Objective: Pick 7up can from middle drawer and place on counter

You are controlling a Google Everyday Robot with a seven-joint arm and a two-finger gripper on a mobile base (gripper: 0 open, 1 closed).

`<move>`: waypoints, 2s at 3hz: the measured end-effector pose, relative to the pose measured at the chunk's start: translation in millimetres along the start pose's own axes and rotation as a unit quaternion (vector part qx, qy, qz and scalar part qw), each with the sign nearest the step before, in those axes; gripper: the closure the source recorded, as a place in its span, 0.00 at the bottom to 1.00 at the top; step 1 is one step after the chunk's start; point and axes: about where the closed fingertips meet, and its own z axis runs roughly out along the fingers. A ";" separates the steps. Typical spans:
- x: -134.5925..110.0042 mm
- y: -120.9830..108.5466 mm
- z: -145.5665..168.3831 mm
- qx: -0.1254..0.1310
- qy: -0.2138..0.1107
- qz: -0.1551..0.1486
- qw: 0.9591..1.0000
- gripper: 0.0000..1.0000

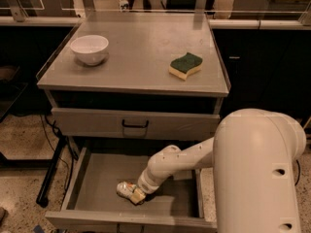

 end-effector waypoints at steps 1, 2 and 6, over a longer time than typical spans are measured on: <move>0.0 0.0 0.0 0.000 0.000 0.000 1.000 0.80; 0.1 0.8 0.2 -0.001 0.000 -0.001 1.000 1.00; -2.6 60.4 -117.9 0.045 -0.062 -0.024 0.997 1.00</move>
Offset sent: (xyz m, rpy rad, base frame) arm -0.0029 0.0017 0.0017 -0.0005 -0.0020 0.0147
